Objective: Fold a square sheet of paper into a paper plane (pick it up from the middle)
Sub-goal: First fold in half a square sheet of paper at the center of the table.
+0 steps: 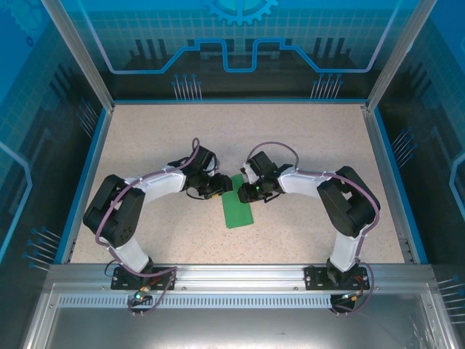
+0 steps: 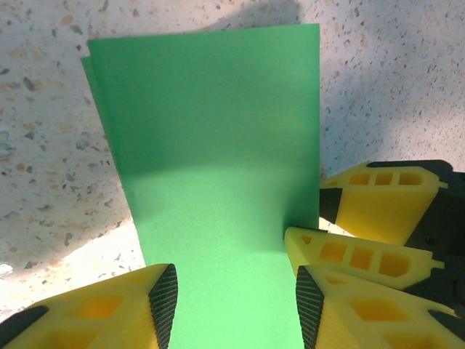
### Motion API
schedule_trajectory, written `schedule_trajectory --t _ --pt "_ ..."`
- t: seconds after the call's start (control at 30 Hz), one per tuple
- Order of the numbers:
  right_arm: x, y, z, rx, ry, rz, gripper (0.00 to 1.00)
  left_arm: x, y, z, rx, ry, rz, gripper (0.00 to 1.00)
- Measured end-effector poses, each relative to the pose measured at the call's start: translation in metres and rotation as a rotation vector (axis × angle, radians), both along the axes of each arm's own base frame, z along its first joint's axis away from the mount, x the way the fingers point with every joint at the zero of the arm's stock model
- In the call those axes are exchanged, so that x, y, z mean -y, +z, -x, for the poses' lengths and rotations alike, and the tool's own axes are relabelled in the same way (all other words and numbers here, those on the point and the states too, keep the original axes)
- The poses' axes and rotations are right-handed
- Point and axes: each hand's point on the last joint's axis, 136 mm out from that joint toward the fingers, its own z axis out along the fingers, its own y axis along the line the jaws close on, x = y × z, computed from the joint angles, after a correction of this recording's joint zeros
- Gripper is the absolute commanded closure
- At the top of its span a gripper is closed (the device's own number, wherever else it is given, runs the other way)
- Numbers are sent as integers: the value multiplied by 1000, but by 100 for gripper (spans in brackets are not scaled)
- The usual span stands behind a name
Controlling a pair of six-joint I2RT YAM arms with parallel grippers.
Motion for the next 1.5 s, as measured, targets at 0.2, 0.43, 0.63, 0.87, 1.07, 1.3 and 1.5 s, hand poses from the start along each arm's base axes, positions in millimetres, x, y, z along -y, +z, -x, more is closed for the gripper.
schedule_trajectory --t 0.2,0.43,0.63,0.87,1.07,1.3,1.5 --pt "0 0 0 7 16 3 63 -4 -1 2 -6 5 -18 50" --pt "0 0 0 11 23 6 63 -14 8 1 24 30 -64 49" --pt "1 0 1 13 28 8 65 -23 11 2 36 50 -104 46" --pt "1 -1 1 16 34 13 67 -26 16 3 47 58 -113 46" --pt "1 -1 1 18 38 14 66 -27 14 6 42 60 -114 46" --pt "2 -1 2 19 61 25 66 -27 14 6 42 60 -113 46" --pt "2 -1 2 17 70 31 66 -27 14 6 42 60 -113 46"
